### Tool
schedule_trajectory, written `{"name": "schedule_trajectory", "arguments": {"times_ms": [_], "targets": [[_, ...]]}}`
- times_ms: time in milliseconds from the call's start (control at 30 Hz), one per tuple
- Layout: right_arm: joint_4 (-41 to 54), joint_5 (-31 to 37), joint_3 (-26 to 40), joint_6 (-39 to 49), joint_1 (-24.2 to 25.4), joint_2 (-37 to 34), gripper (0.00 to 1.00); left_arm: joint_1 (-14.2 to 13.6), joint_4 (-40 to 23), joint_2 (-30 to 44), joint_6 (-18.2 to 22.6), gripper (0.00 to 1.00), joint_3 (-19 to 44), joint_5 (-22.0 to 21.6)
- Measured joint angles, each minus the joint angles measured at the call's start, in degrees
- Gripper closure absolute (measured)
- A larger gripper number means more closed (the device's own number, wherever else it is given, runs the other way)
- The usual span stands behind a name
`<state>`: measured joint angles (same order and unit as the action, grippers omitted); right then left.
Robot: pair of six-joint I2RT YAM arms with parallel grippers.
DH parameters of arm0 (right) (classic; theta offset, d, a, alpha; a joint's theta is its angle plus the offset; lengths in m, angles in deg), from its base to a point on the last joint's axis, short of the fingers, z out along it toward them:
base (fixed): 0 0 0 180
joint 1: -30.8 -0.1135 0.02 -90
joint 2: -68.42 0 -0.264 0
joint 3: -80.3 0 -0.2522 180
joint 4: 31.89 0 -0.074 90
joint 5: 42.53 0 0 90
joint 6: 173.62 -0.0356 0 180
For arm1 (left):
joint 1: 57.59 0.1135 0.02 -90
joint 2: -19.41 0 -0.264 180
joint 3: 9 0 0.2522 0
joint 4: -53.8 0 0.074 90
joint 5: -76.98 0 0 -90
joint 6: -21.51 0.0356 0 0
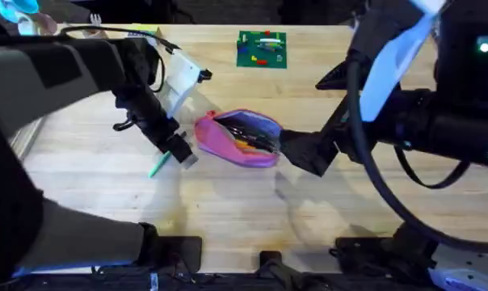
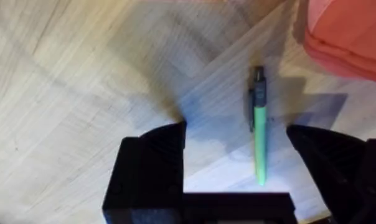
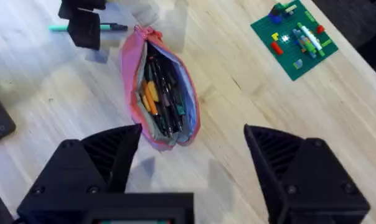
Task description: Unzip the bag, pick up the pens from the table one at a time and place them inside, then zip the bag closed.
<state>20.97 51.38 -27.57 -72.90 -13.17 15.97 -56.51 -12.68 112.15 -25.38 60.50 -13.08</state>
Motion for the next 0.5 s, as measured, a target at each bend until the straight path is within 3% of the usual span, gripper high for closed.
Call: {"name": "schedule_trajectory", "arguments": {"times_ms": [500], "targets": [[0.0, 0.0, 0.0, 0.0, 0.0, 0.0, 0.003, -2.0, 2.8, -2.7, -1.6, 0.006, -2.9, -1.5]]}}
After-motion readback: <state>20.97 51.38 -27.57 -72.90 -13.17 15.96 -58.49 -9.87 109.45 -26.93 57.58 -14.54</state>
